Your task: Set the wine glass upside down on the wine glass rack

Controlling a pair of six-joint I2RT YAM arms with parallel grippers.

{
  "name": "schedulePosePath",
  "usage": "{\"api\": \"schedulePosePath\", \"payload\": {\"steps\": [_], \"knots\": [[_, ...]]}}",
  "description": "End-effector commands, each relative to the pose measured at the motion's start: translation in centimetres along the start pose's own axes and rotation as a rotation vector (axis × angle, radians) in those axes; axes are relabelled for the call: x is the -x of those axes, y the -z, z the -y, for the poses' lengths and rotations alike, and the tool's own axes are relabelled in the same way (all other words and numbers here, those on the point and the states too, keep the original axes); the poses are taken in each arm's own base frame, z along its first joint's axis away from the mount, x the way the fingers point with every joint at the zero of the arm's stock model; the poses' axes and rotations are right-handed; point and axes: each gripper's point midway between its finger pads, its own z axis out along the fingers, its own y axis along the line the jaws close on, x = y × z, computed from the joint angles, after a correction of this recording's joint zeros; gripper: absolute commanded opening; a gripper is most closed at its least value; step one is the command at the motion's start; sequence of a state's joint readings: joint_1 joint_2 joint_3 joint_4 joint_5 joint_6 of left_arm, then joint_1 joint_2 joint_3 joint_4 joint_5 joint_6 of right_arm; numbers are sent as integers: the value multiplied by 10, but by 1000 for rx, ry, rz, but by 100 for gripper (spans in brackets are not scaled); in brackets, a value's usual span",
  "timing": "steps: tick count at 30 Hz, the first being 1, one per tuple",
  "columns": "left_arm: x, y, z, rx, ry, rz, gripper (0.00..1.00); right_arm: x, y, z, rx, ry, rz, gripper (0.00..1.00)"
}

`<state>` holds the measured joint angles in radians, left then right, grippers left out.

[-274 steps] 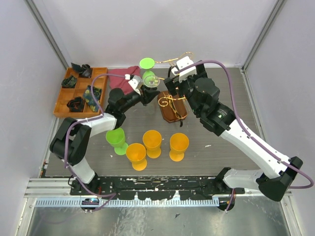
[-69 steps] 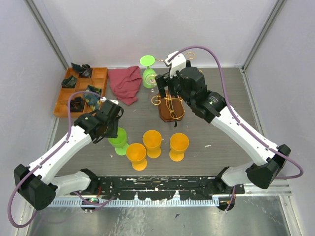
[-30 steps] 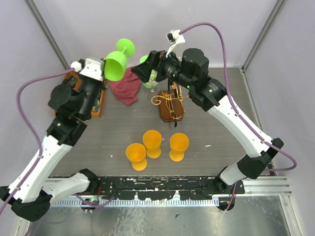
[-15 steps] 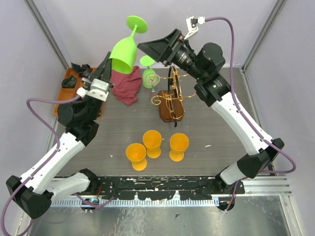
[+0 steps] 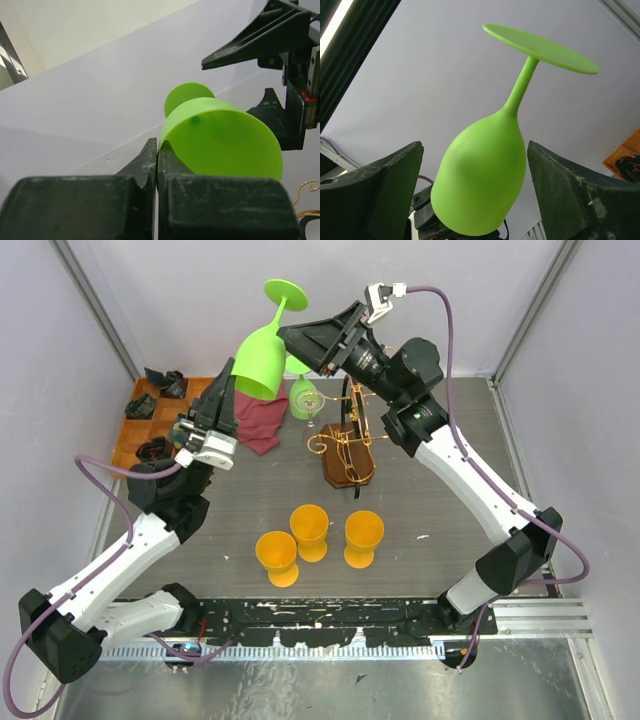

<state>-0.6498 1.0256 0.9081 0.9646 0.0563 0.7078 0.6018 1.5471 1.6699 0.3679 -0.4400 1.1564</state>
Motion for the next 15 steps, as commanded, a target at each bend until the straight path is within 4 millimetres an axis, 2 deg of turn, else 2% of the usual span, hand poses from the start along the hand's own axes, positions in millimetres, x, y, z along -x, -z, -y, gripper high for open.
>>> {"api": "schedulePosePath", "payload": {"steps": [1,5,11,15], "knots": [[17,2,-7,33,-32,64,0,8,-1,-17,85,32,38,89],[15,3,-5,27,-43,61,0,13,-5,-15,98,46,66,85],[11,2,-3,26,-63,52,0,16,-9,-15,123,31,84,74],[12,2,-3,23,-62,55,0,15,-10,-9,116,32,88,71]]}}
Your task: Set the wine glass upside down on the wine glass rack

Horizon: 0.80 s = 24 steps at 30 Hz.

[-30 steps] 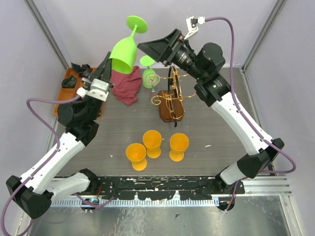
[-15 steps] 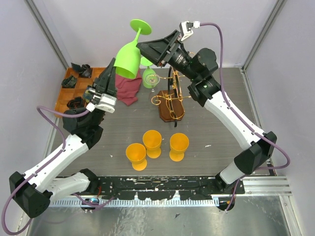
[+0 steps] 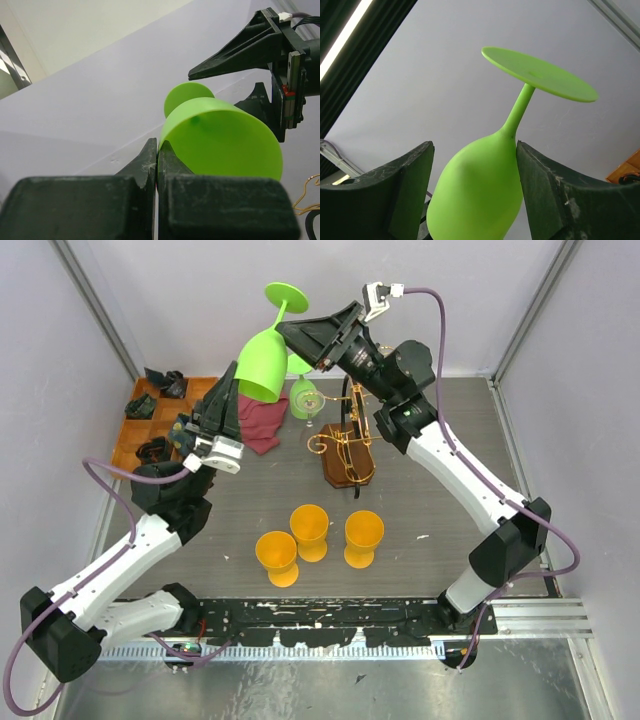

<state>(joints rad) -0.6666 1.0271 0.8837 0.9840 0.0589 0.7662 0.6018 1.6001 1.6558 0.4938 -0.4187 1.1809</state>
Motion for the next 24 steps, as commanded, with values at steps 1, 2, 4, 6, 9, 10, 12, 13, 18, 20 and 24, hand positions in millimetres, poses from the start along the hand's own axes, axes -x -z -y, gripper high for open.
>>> {"api": "schedulePosePath", "payload": {"steps": [1,2,4,6,9,10,12,13,18,20,24], "knots": [[13,-2,-10,41,-17,48,0,11,-2,-20,75,30,48,71],[13,-1,-11,41,-17,49,0,11,-2,-18,74,27,46,70],[13,-1,-10,41,-16,47,0,10,-3,-17,79,24,44,69],[13,-1,-10,41,-18,48,0,9,-5,-14,79,19,39,67],[12,-2,-10,40,-19,47,0,8,-6,-8,72,16,39,67],[12,-2,-10,39,-19,47,0,7,-7,-6,70,13,37,67],[11,-2,-10,41,-23,43,0,6,-9,-3,71,7,32,64],[9,-2,-9,40,-25,39,0,5,-9,-2,74,4,29,62],[7,-4,-6,33,-26,36,0,5,-11,-2,84,4,26,51],[5,-4,-5,31,-27,33,0,6,-11,-2,89,7,28,47],[7,-5,-4,25,-21,39,0,5,-12,-1,96,10,32,44]]}}
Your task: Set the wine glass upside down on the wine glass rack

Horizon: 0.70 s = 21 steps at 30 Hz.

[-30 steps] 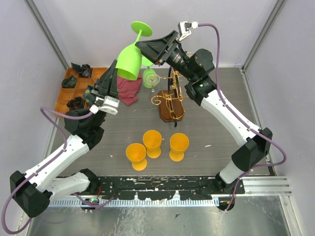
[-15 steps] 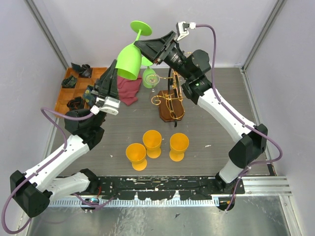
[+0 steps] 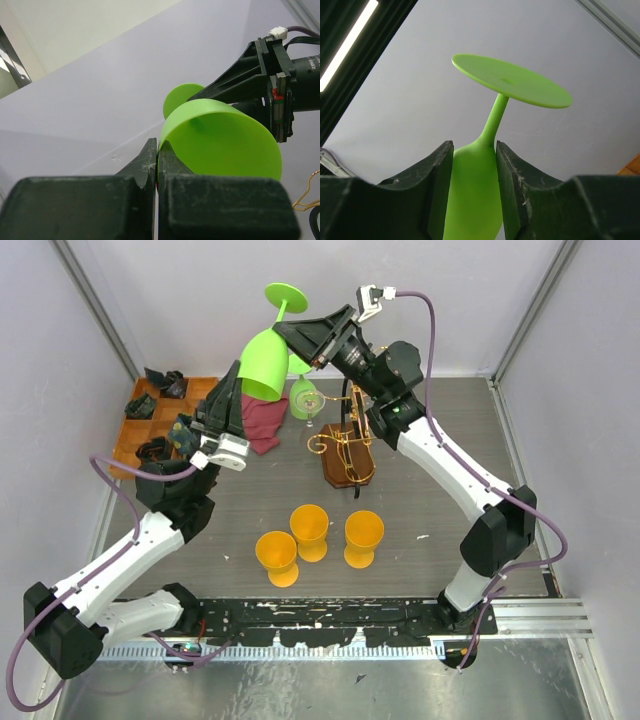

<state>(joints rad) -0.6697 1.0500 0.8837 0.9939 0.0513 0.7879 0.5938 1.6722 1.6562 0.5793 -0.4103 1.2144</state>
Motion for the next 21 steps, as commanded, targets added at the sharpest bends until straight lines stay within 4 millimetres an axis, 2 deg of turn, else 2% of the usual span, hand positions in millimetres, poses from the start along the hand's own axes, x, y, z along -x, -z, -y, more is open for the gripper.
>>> {"api": "schedulePosePath", "payload": {"steps": [1,11,21], "knots": [[15,-4,-9,30,2,55,0,5,-3,-26,90,33,16,44],[14,-3,-6,19,23,59,1,4,-7,-16,81,14,20,46],[10,-3,-2,15,19,47,1,4,-9,-17,92,8,16,45]]}}
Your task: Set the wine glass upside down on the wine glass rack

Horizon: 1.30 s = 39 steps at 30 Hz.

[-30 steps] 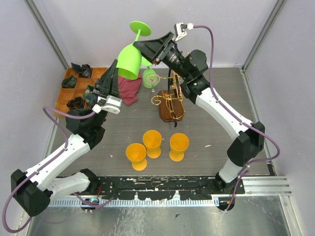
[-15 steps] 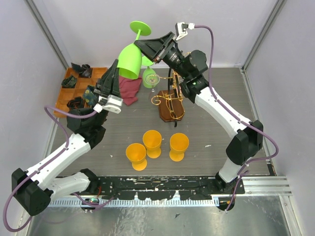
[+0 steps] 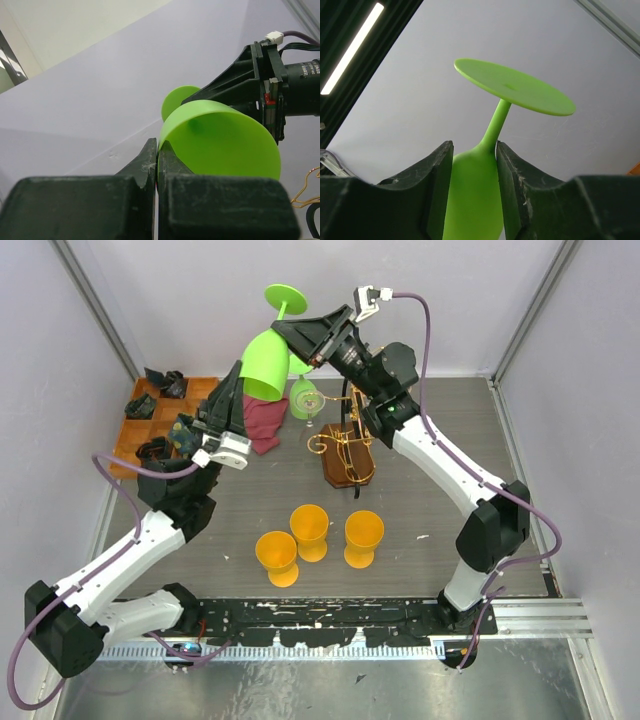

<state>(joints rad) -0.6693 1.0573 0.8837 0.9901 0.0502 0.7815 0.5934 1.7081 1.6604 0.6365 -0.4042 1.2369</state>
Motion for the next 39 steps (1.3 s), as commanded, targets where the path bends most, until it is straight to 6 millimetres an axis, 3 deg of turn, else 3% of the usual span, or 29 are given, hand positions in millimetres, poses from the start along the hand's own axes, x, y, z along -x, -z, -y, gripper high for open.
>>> {"api": "schedulePosePath", "payload": {"steps": [1,9,19,21,25,33,39], "knots": [[13,-3,-5,20,13,55,1,3,-5,-25,73,19,2,45],[11,-2,-1,11,20,54,3,2,-6,-23,84,8,-11,29],[10,4,3,-8,32,44,12,5,-2,-16,74,14,-3,8],[10,5,3,-11,31,42,15,7,-1,-16,74,16,0,7],[9,8,4,-19,33,35,33,11,1,-16,72,24,6,4],[0,16,11,-38,34,1,34,21,9,-11,56,51,22,0],[-17,40,27,-108,44,-91,39,45,22,-6,14,130,57,0]]}}
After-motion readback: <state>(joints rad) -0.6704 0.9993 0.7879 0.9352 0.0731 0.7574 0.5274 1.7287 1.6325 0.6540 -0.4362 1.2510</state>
